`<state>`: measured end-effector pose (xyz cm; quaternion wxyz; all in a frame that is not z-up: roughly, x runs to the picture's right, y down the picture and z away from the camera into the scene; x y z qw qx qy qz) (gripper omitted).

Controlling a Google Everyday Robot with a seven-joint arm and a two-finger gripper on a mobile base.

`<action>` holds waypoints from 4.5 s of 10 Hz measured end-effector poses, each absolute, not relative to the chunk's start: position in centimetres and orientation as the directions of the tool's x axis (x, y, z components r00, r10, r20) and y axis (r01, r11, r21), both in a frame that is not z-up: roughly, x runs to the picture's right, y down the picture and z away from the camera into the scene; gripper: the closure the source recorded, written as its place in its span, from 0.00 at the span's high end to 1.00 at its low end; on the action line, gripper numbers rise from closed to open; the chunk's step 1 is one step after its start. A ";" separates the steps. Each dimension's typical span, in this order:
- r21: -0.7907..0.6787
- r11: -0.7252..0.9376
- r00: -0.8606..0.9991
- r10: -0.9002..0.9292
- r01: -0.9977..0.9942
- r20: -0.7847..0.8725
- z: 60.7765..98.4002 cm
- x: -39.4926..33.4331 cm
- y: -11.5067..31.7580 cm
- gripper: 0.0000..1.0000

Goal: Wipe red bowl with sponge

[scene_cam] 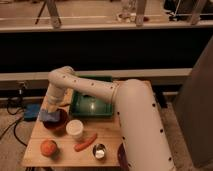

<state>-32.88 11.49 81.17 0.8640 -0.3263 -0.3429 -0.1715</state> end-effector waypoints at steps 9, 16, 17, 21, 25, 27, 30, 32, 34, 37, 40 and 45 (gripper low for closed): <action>-0.484 0.694 0.691 -0.027 0.533 0.722 78.8 -31.2 14.6 0.00; -0.477 0.723 0.757 -0.096 0.499 0.646 80.6 -30.3 12.2 0.00; -0.471 0.723 0.755 -0.106 0.505 0.647 81.0 -30.8 11.9 0.00; -0.443 0.706 0.707 -0.114 0.552 0.698 81.0 -33.6 11.8 0.00; -0.448 0.663 0.662 -0.096 0.600 0.744 79.3 -33.9 13.7 0.00; -0.458 0.661 0.671 -0.094 0.594 0.736 78.7 -32.8 14.2 0.00; -0.472 0.667 0.699 -0.104 0.576 0.707 78.0 -31.0 14.3 0.00; -0.477 0.683 0.725 -0.113 0.553 0.680 78.4 -29.7 13.7 0.00; -0.471 0.697 0.738 -0.124 0.540 0.664 79.2 -29.6 12.6 0.00; -0.453 0.713 0.743 -0.143 0.536 0.654 80.8 -30.4 10.9 0.00; -0.427 0.707 0.714 -0.156 0.564 0.683 81.2 -33.0 10.8 0.00; -0.425 0.665 0.667 -0.150 0.615 0.730 79.9 -34.5 12.8 0.00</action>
